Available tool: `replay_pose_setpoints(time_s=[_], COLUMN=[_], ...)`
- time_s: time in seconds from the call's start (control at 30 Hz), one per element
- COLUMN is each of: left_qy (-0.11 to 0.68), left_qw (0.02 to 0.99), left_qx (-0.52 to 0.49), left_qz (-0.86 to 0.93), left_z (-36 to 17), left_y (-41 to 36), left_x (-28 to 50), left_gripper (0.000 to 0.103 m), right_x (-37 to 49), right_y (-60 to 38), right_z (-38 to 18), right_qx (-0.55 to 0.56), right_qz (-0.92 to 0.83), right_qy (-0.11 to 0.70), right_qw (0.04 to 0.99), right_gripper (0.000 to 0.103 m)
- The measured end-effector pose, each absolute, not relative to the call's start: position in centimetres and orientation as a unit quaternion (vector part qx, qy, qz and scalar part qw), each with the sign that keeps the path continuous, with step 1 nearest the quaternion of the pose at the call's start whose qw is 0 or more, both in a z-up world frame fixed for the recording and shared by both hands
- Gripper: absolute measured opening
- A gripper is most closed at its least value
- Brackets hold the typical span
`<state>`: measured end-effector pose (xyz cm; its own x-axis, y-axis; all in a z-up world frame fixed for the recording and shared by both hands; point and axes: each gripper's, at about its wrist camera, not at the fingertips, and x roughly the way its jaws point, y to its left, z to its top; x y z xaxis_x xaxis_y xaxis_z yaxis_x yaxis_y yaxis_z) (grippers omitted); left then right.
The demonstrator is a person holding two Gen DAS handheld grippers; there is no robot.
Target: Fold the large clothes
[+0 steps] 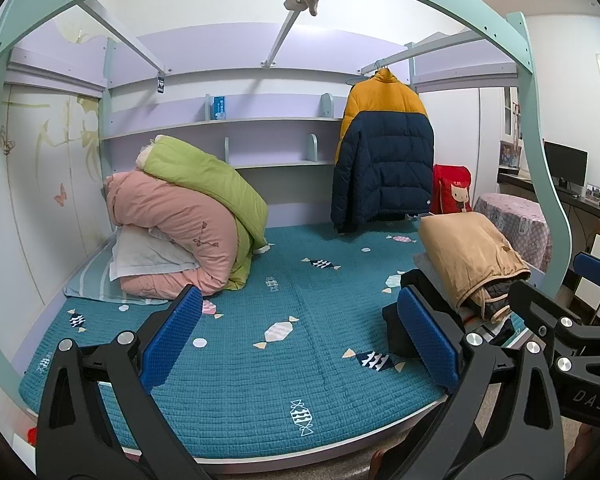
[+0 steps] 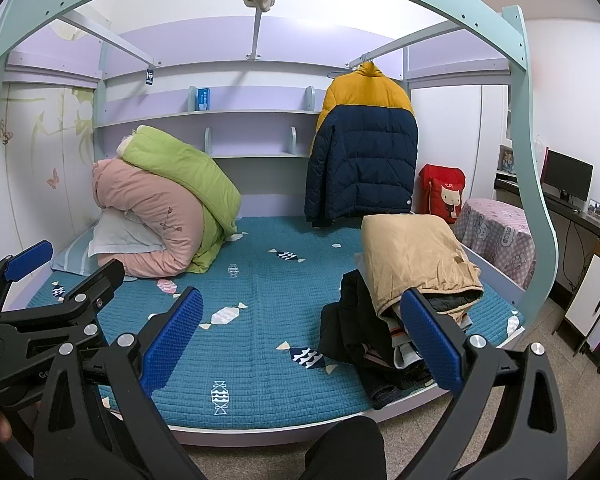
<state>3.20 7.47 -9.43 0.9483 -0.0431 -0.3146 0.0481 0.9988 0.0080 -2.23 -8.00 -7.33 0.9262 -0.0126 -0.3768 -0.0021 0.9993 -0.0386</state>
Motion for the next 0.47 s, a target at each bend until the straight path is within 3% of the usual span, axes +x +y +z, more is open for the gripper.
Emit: replay_pose_setpoints(time_s=[0.47], left_qy=[0.2], left_qw=[0.98], left_qx=[-0.003], left_qz=[-0.023], left_z=[-12.7], left_y=[9.3], left_x=[6.6], left_gripper=[0.098], right_x=[0.8], right_y=[-6.7], right_z=[-9.6], right_qx=[-0.033], right_qz=[0.004], right_qy=[0.228], right_qw=[0.973], right_gripper=[0.096])
